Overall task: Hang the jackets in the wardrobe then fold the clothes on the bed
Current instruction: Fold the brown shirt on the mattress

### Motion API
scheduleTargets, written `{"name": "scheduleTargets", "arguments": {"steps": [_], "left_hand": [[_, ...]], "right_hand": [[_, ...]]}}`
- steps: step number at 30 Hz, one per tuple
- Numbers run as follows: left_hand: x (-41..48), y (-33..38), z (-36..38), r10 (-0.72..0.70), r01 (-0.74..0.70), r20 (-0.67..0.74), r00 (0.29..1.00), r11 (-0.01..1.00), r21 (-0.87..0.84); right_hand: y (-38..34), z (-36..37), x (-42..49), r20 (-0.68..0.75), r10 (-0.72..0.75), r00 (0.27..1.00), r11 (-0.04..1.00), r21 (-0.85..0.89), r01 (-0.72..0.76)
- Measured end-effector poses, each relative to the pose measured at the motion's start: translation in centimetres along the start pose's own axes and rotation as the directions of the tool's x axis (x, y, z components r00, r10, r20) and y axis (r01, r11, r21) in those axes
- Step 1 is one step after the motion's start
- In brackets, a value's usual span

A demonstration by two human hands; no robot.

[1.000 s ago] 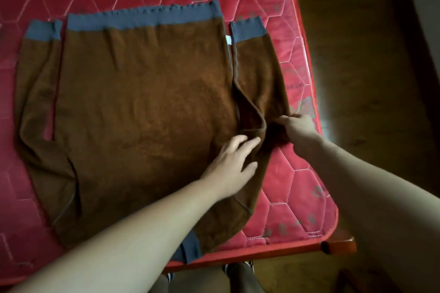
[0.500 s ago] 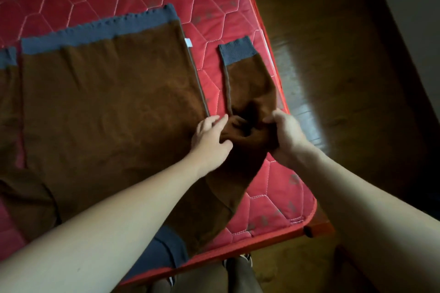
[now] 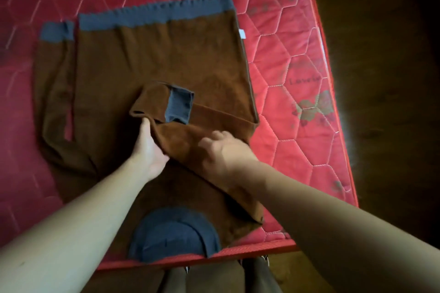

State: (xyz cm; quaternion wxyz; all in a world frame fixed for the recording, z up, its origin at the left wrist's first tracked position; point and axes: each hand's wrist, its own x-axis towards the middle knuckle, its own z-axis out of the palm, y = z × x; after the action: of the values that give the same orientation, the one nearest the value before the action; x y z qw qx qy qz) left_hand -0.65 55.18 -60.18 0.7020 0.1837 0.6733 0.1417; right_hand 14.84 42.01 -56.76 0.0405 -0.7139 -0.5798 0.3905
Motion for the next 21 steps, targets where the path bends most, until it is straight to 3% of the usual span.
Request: {"name": "scheduleTargets", "arguments": {"steps": [3,6,9,11,13,16,21], "left_hand": [[0.9,0.3,-0.7,0.084,-0.083,-0.072,0.994,0.996,0.025],[0.8,0.7,-0.2,0.168,-0.167,-0.094,0.981,0.986,0.02],[0.6,1.5,-0.1,0.284,-0.274,-0.129,0.95,0.957,0.093],[0.8,2.3,-0.4,0.373,-0.345,-0.089,0.923,0.909,0.232],[1.3,3.0,-1.2,0.476,-0.43,0.043,0.878,0.747,0.506],[2.0,4.5,-2.5,0.601,-0.511,0.241,0.762,0.329,0.794],[2.6,7.9,-3.8,0.671,-0.5,0.495,0.552,-0.209,0.84]], "right_hand": [[4.0,0.4,0.3,-0.275,0.134,0.952,0.979,-0.116,-0.171],[7.7,-0.6,1.6,-0.162,0.32,0.933,0.946,0.007,-0.323],[10.0,-1.9,3.0,-0.092,0.292,0.952,0.956,-0.016,-0.294],[10.7,-2.9,3.5,-0.079,0.26,0.962,0.959,-0.097,-0.267],[11.0,-3.5,3.9,-0.034,0.277,0.96,0.945,-0.17,-0.279],[10.9,-3.5,4.1,-0.011,0.303,0.953,0.932,-0.204,-0.299],[10.6,-2.7,4.4,-0.006,0.312,0.95,0.925,-0.225,-0.305]]}}
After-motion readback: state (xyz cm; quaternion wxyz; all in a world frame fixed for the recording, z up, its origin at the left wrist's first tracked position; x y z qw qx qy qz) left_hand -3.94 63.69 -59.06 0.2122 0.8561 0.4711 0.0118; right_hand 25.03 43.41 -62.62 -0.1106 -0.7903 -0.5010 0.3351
